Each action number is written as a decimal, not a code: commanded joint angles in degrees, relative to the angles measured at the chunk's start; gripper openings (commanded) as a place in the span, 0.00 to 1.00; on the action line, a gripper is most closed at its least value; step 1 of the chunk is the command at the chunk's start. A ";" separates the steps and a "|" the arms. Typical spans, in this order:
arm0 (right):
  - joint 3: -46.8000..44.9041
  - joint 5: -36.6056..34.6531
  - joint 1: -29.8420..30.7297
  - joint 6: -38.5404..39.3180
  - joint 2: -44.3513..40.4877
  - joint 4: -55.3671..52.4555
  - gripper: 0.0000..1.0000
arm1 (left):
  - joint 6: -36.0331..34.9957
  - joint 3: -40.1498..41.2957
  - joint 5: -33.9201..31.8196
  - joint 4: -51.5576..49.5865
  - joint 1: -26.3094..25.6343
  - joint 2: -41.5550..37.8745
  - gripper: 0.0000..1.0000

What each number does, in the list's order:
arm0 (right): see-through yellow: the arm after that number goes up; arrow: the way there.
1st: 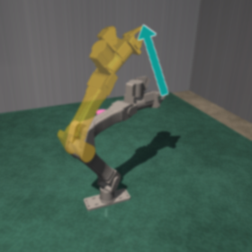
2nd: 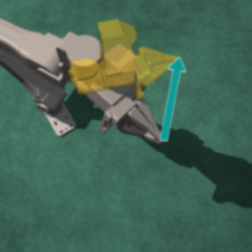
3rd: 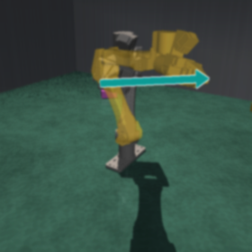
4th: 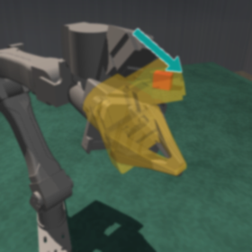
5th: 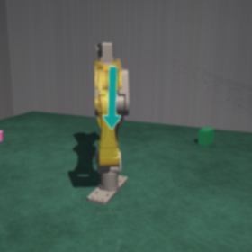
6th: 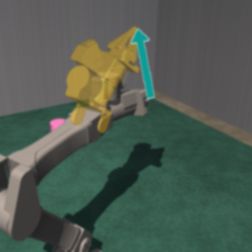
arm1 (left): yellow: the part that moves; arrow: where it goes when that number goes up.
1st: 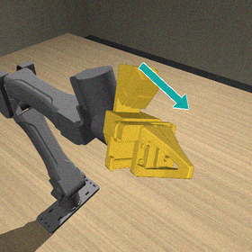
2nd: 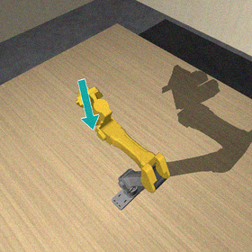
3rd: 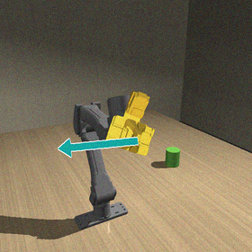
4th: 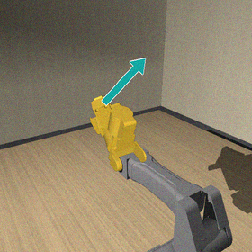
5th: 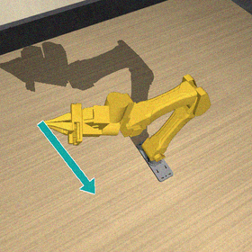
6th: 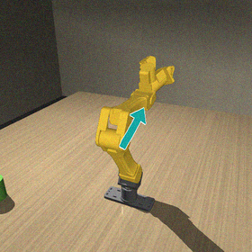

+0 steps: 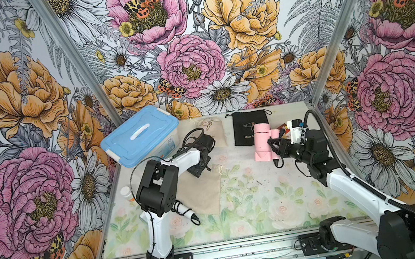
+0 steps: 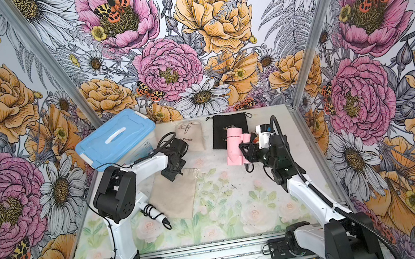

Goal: Pack away hair dryers
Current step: Open the drawstring bag at the center of the board.

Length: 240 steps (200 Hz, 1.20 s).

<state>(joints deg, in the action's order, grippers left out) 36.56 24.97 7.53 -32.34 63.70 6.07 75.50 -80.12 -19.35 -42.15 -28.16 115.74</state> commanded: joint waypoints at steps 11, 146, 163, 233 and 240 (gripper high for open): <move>0.36 1.44 -0.23 -0.28 -2.18 4.75 0.12 | 0.76 -0.32 -0.17 0.15 1.01 2.64 0.52; 0.28 -1.13 -1.32 0.51 -5.84 1.57 0.12 | -13.00 -4.45 2.43 0.14 -0.09 -0.49 0.00; 0.56 -2.18 -1.88 0.83 -7.19 -0.38 0.12 | -19.02 -6.39 3.36 0.13 -1.00 -2.32 0.00; 3.15 -2.84 -3.31 1.75 -9.28 -7.09 0.12 | -43.14 -9.36 12.91 -0.78 -3.66 -14.73 0.00; 3.33 -2.65 -3.31 1.84 -9.53 -7.37 0.12 | -46.35 -10.45 14.70 -1.61 -3.66 -15.42 0.00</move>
<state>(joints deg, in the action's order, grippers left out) 36.53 22.28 4.51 -31.51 56.25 -2.02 42.68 -86.80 -11.44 -43.27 -31.33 104.81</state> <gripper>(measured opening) 0.449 0.049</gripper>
